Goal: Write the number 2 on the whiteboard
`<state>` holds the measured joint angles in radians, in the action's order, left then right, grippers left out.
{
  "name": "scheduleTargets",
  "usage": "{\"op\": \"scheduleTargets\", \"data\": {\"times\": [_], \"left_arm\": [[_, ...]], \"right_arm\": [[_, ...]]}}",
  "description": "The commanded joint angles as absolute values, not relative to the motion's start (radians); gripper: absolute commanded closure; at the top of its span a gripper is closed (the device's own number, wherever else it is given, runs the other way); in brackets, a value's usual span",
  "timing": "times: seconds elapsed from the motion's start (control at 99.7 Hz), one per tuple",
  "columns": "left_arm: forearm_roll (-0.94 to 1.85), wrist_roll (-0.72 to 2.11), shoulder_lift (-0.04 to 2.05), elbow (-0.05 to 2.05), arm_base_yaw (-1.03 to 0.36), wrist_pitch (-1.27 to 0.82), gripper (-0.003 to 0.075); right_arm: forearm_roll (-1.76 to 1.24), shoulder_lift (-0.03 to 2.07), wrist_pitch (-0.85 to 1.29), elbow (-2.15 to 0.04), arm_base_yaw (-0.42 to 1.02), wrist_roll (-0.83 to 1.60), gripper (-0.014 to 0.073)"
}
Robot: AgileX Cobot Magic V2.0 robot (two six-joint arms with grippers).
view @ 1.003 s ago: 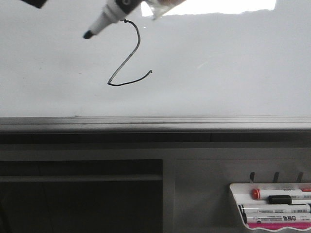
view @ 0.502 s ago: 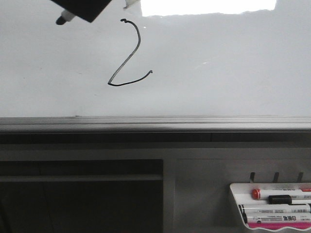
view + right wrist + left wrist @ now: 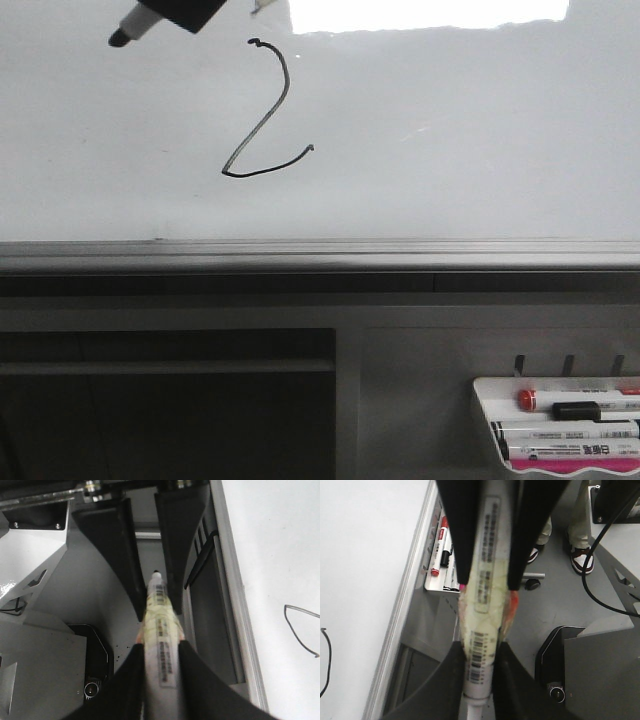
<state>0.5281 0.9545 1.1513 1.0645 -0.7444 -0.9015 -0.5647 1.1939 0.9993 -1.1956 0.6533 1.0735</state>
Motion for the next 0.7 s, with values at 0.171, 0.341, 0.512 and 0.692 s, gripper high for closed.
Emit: {"op": "scheduleTargets", "data": {"times": [0.171, 0.341, 0.512, 0.692], "left_arm": [[0.481, 0.895, 1.136, 1.093, -0.729, -0.86, 0.074], [0.438, 0.832, 1.132, 1.062, -0.631, -0.777, 0.074], [0.453, 0.723, 1.098, 0.958, -0.463, -0.504, 0.074], [0.613, 0.674, 1.092, 0.821, -0.31, -0.131, 0.074]], "right_arm": [[-0.501, 1.115, 0.976, -1.224, 0.544, 0.957, 0.0293], [-0.499, 1.014, 1.022, -1.224, 0.387, 0.894, 0.0293], [-0.497, 0.931, 1.042, -1.167, 0.3, 0.856, 0.0293], [-0.496, 0.885, 0.996, -1.072, 0.292, 0.852, 0.0293]]}}
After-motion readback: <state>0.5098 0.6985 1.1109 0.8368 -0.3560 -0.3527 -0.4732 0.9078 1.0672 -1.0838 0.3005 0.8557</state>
